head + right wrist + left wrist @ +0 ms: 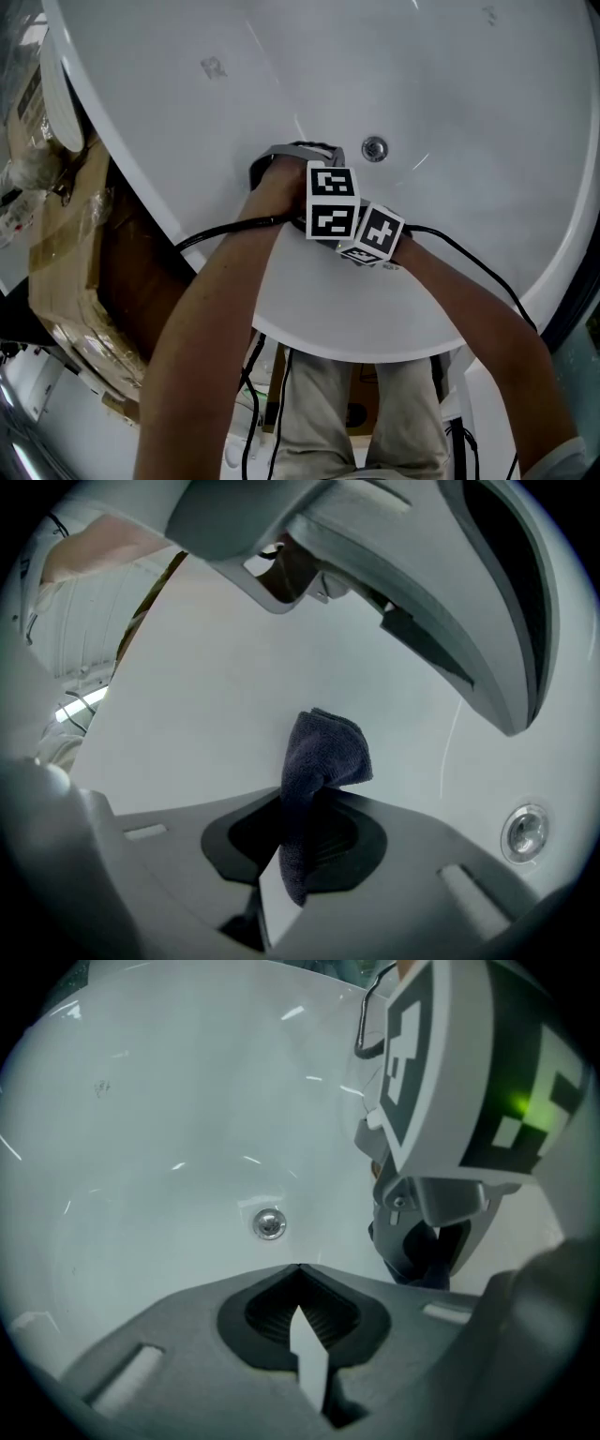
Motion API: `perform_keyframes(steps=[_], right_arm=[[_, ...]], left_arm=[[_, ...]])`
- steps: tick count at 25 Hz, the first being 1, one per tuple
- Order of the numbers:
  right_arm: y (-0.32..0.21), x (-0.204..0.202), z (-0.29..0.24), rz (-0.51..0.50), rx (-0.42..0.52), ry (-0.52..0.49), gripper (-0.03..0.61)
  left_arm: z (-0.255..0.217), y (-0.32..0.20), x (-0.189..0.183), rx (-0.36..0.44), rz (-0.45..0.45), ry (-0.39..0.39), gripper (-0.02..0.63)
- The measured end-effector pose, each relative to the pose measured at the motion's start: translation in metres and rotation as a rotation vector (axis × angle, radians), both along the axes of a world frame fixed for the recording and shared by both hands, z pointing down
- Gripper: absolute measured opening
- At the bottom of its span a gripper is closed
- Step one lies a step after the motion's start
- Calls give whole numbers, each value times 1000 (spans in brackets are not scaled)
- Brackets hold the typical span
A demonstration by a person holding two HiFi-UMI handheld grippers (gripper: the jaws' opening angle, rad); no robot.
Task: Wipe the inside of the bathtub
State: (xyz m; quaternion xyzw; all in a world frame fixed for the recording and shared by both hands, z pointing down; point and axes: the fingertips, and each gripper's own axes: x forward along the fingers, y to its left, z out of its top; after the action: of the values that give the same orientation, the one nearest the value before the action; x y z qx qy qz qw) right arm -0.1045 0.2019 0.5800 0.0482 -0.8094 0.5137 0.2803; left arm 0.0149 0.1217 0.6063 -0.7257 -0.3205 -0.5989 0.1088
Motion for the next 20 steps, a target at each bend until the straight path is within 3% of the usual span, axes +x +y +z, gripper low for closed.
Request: perform_keyframes(steps=[20], right_arm=[[13, -24, -104, 16, 15, -137, 49]], left_arm=[[-55, -6, -1, 57, -94, 17, -2]])
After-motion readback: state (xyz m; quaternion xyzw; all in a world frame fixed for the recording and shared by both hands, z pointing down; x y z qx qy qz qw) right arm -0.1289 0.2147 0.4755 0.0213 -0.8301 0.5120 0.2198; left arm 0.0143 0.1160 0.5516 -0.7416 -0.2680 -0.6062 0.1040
